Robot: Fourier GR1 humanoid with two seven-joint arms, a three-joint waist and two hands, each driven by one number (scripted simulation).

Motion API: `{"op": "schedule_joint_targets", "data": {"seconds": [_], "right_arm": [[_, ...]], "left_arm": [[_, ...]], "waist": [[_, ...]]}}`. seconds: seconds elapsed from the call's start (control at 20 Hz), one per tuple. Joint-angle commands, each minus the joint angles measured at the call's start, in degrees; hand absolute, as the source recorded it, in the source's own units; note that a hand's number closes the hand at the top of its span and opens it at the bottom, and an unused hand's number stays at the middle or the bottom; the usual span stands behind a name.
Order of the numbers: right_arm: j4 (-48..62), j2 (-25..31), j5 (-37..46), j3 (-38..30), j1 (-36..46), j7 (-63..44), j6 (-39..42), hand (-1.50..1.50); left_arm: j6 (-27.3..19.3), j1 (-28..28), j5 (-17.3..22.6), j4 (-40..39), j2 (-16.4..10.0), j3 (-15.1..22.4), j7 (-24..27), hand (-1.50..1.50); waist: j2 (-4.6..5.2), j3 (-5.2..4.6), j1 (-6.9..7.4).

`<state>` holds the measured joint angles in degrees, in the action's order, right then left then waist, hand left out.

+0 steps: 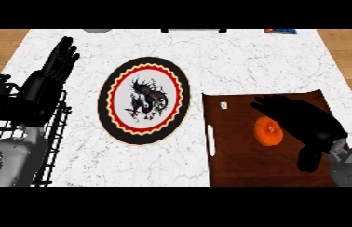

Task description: Pick the squash from the tray and place it in the plate

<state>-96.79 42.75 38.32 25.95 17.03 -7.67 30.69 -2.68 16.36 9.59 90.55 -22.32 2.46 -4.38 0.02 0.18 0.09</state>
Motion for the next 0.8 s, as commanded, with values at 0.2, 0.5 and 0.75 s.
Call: {"op": "schedule_joint_targets", "data": {"seconds": [0.2,0.5,0.75], "right_arm": [[2.5,-3.3,7.6,-1.4,-3.6,3.9,1.1,-1.5],[12.2,-8.4,16.9,0.6,0.0,5.7,-3.4,-1.5],[10.8,-11.4,15.6,-2.2,-1.8,12.1,-17.3,1.5]], "left_arm": [[2.8,0.3,-2.1,-3.2,1.0,-3.3,0.9,0.0],[0.8,0.4,-4.3,2.9,3.2,-2.3,-4.0,0.0],[3.2,-1.3,-2.2,0.8,1.7,-4.7,-1.9,0.0]], "waist": [[-0.02,-0.19,-0.27],[-0.03,-0.17,0.09],[-0.06,-0.15,-0.12]]}}
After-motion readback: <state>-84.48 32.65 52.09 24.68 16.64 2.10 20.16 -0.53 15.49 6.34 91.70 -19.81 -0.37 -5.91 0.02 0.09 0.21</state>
